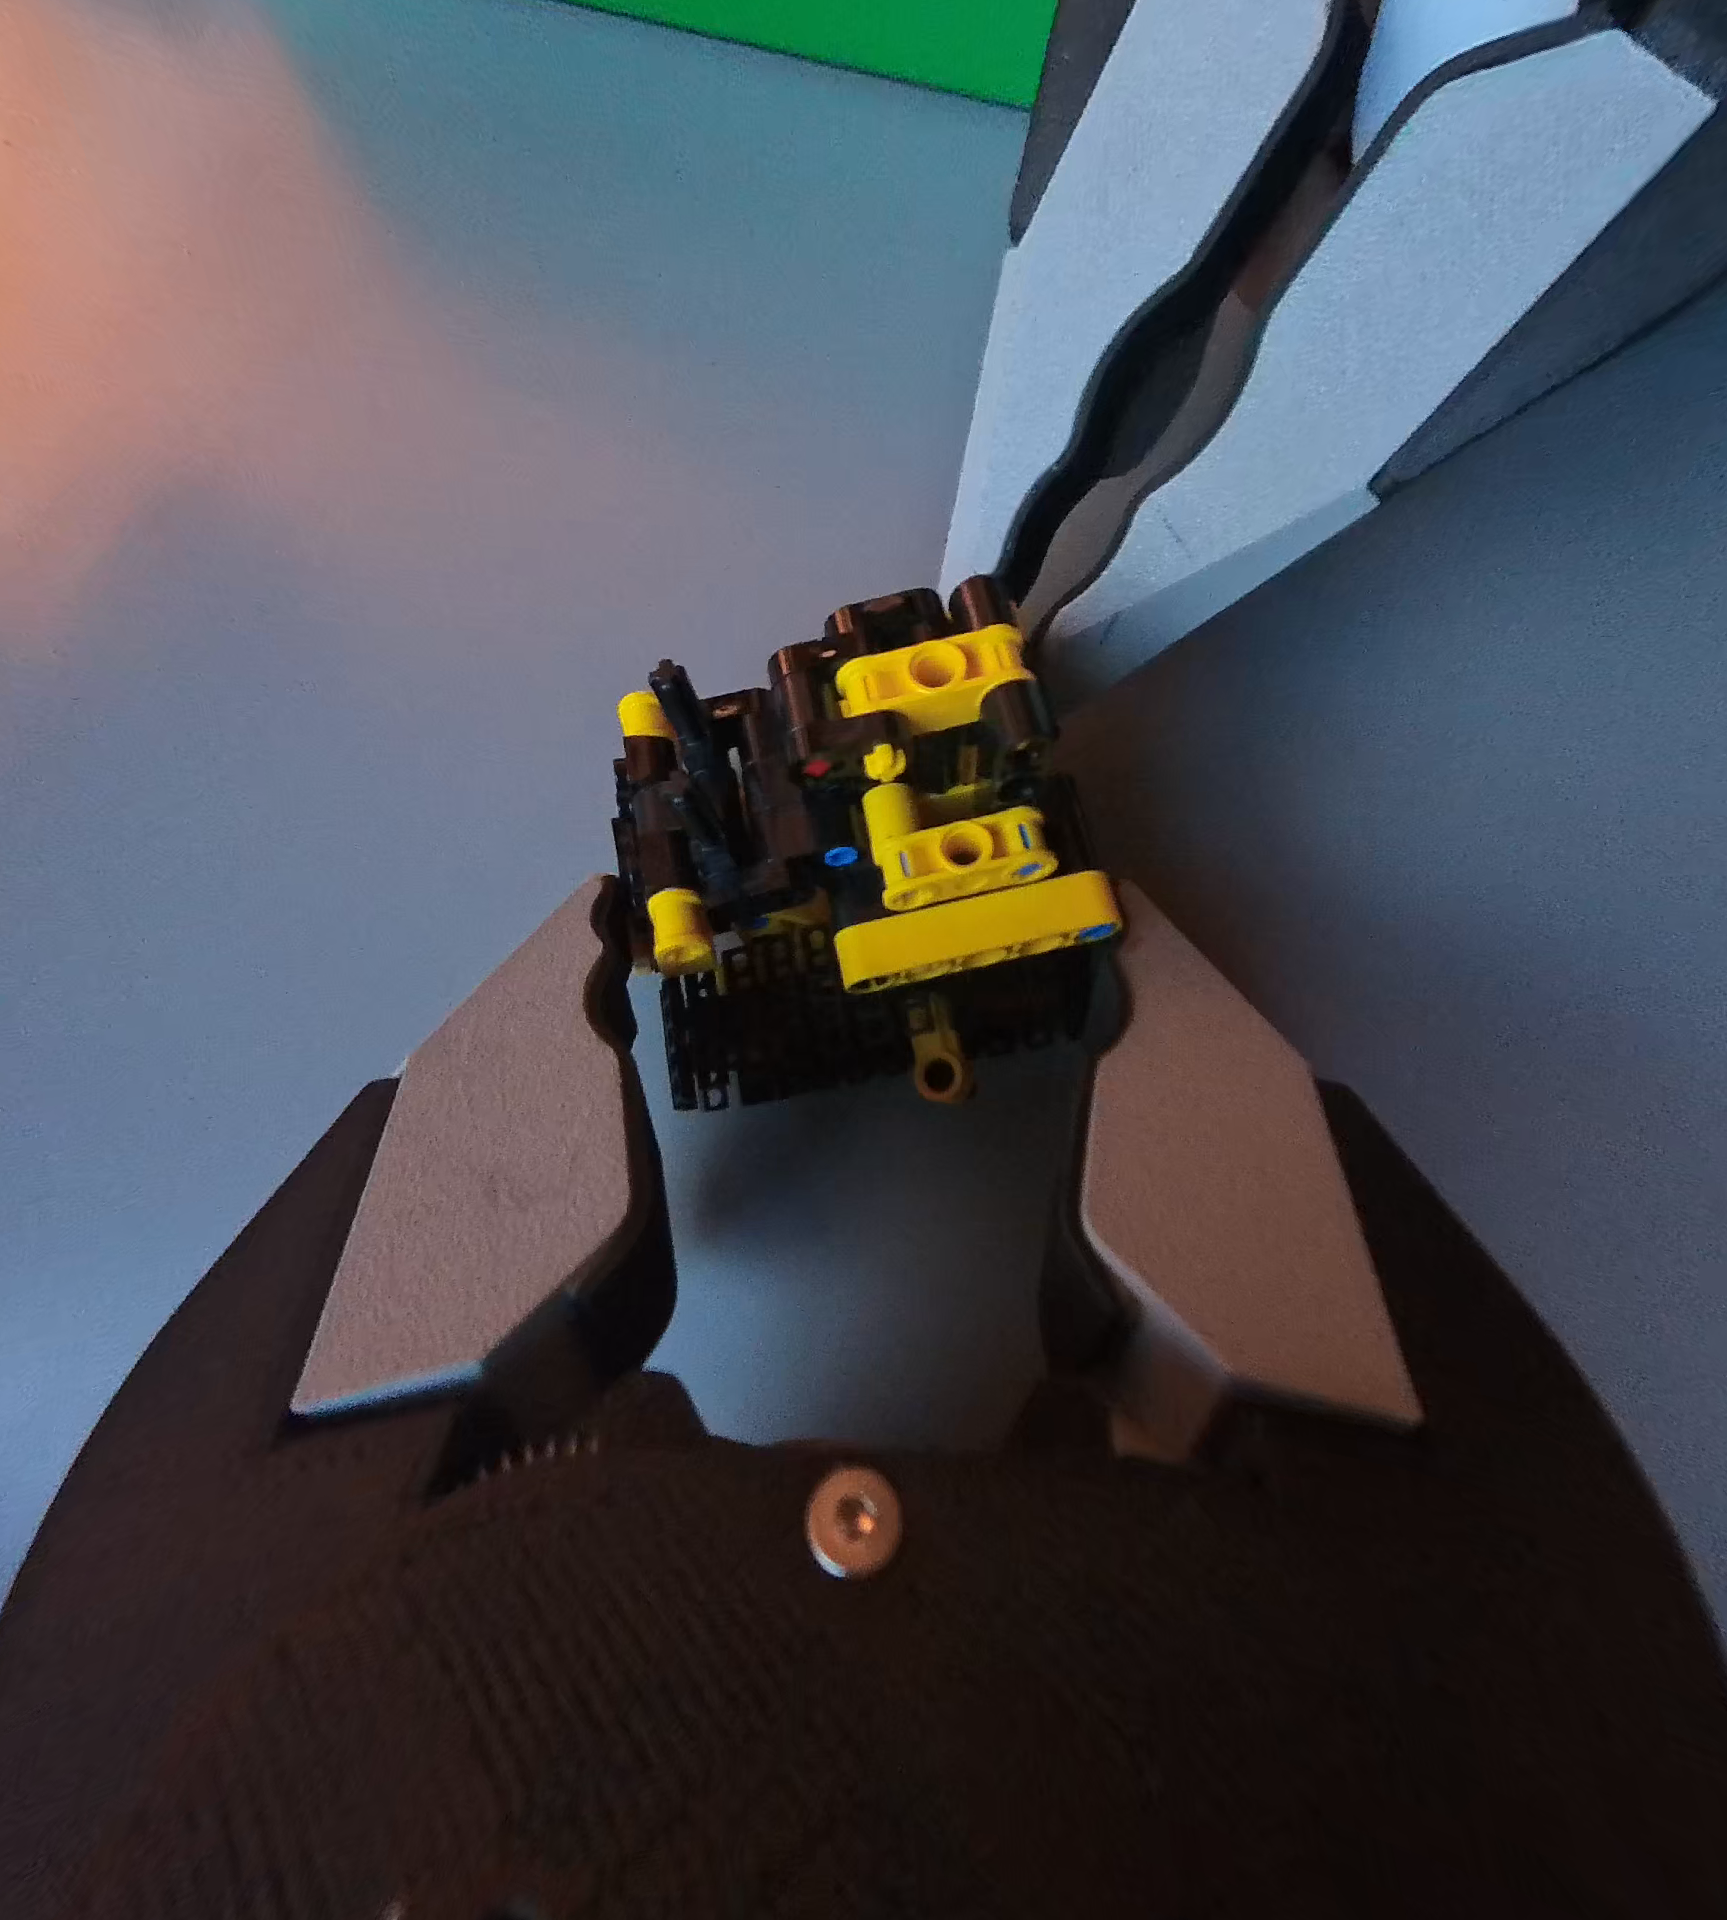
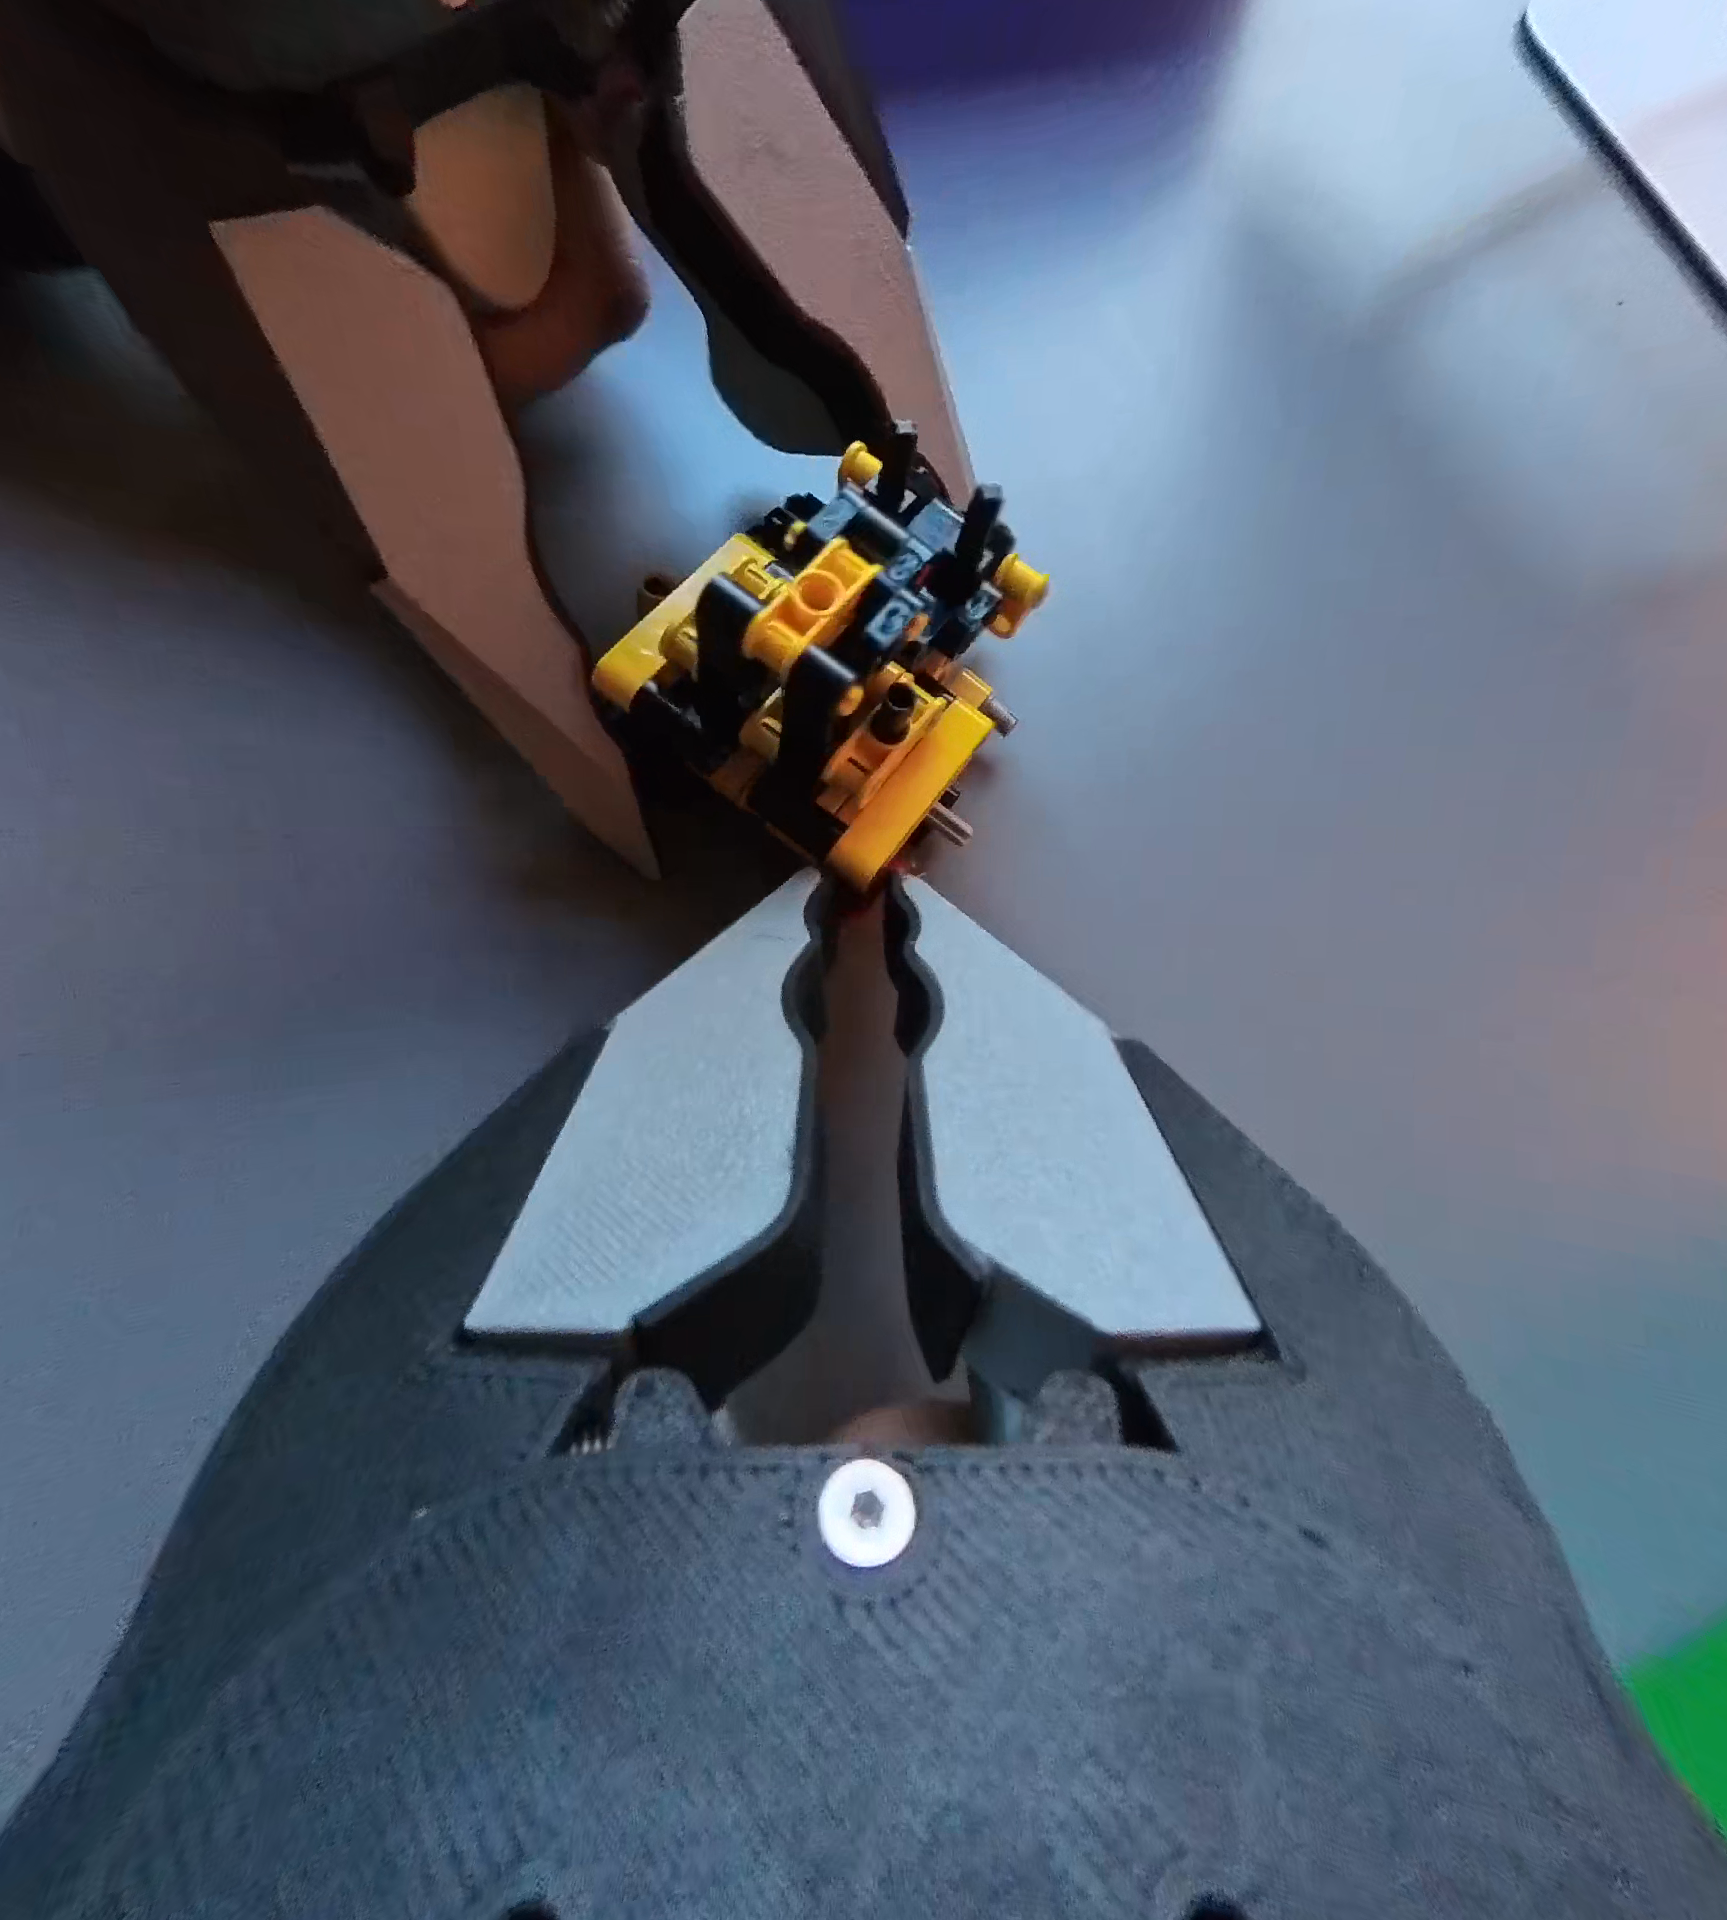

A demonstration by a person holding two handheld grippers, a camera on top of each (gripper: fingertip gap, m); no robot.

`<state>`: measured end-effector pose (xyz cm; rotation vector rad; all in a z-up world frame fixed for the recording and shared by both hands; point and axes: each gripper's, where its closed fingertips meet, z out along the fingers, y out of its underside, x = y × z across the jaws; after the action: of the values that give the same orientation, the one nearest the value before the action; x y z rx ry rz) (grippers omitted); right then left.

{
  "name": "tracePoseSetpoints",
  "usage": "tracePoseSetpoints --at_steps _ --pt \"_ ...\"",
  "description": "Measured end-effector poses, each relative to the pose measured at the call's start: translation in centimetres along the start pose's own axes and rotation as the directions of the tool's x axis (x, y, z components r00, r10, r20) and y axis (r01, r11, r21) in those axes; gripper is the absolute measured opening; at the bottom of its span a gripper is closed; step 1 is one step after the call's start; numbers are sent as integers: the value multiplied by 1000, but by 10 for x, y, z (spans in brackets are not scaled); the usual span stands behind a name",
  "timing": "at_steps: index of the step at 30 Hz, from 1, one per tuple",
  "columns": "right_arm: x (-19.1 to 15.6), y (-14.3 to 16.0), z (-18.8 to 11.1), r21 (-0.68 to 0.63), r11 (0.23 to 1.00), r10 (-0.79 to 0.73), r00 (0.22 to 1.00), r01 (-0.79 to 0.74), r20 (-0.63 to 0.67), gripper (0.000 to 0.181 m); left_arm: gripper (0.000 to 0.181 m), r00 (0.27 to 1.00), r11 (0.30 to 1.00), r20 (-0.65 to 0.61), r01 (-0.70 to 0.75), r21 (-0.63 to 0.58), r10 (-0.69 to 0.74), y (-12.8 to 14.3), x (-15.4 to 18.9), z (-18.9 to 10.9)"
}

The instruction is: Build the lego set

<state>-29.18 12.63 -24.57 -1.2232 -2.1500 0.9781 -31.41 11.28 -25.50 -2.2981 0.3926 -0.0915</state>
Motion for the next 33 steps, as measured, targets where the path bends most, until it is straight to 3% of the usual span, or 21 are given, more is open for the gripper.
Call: tracePoseSetpoints --at_steps 1,4,10,14,15,16,17,19,20,22,25,30,33 --pt "-1 0 0 -2 999 -49 999 49 -6 6 87 1000 1000 -6 -6 2 6 1 1 -1" --pt "-3 2 -1 -27 983 -181 983 181 -12 3 87 1000 1000 -21 -20 4 20 2 2 -2" --pt "-4 1 4 -25 980 -198 980 198 -22 2 87 999 999 -31 -37 7 37 6 -1 -7" --pt "7 -1 8 -56 970 -243 958 237 -154 2 86 1000 1000 8 -6 4 6 7 -9 -7" --pt "27 3 4 -112 964 -264 926 242 -269 0 86 1000 1000 7 -3 2 3 8 -10 -7" --pt "52 6 -7 -174 949 -311 867 263 -389 0 86 996 1000 -90 -8 6 8 8 6 -9" --pt "56 5 -13 -127 962 -273 884 243 -379 0 86 994 1000 -109 -12 10 13 9 12 -11" --pt "20 -11 -13 100 994 -44 994 54 -102 0 86 999 1000 -48 -17 2 17 11 7 -12" --pt "18 -9 -12 80 996 -38 996 45 -87 0 86 999 1000 -38 -3 2 4 10 5 -12" --pt "28 4 -9 -34 987 -163 968 159 -192 0 86 999 1000 -34 22 3 -22 10 1 -11" --pt "31 12 -5 -79 975 -219 952 206 -215 0 86 998 1000 -48 28 5 -28 10 1 -13" --pt "32 6 -11 -13 985 -169 968 170 -187 0 86 999 1000 -39 25 5 -25 11 -1 -14" --pt "39 -1 -21 5 982 -181 953 188 -242 0 86 1000 1000 -26 16 3 -16 12 -2 -14"
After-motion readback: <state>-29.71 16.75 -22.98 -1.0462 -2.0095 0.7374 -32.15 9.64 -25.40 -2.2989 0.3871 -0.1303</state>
